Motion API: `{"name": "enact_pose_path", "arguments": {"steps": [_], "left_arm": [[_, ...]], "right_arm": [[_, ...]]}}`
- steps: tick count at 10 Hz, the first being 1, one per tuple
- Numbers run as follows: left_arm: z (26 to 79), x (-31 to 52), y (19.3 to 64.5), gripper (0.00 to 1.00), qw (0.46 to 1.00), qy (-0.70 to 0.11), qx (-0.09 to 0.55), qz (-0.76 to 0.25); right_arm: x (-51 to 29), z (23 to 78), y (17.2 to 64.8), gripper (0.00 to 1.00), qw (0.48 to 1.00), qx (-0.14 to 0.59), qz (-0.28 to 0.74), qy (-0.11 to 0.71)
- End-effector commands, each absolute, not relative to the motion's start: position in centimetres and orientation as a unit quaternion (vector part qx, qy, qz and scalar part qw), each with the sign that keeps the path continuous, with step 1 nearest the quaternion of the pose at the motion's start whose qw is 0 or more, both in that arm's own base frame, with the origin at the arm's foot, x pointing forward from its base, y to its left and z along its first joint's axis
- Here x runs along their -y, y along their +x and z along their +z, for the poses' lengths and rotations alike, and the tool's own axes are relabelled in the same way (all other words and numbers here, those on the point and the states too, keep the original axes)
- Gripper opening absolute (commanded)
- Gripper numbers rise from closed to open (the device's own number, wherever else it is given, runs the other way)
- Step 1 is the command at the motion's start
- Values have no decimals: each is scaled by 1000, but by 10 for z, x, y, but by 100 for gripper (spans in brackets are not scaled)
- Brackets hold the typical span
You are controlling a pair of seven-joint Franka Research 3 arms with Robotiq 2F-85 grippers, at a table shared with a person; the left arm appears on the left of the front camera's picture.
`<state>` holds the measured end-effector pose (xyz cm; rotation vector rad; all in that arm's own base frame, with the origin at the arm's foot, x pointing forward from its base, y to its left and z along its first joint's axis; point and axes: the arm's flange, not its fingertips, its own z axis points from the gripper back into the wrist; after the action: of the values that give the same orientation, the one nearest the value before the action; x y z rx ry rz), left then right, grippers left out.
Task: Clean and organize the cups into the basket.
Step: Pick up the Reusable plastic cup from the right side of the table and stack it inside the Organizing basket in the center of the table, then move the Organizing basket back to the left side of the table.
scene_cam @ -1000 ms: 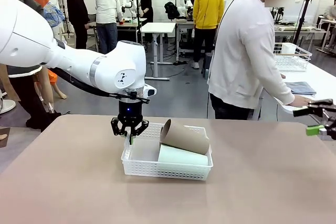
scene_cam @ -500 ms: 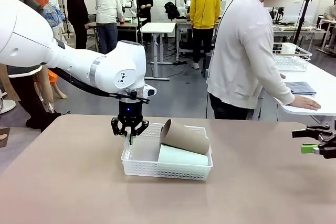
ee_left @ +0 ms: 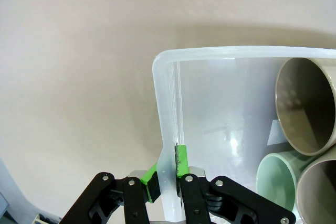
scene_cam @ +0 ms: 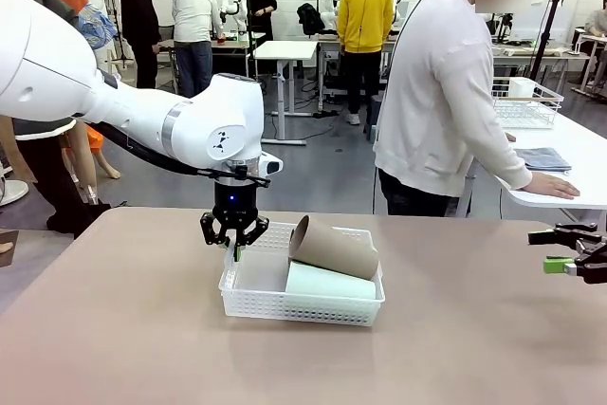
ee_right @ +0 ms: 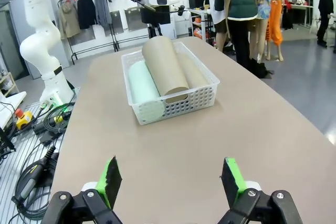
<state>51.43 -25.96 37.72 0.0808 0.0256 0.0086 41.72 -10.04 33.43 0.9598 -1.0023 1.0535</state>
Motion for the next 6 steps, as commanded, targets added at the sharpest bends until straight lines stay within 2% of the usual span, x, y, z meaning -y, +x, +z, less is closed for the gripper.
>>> {"name": "enact_pose_path", "arguments": {"steps": [1,6], "left_arm": [[378,260,514,0,999,41,-12,6],[378,260,514,0,999,41,-12,6]], "right_arm": [[100,333,415,100,646,433,463,425],[100,333,415,100,646,433,463,425]]}}
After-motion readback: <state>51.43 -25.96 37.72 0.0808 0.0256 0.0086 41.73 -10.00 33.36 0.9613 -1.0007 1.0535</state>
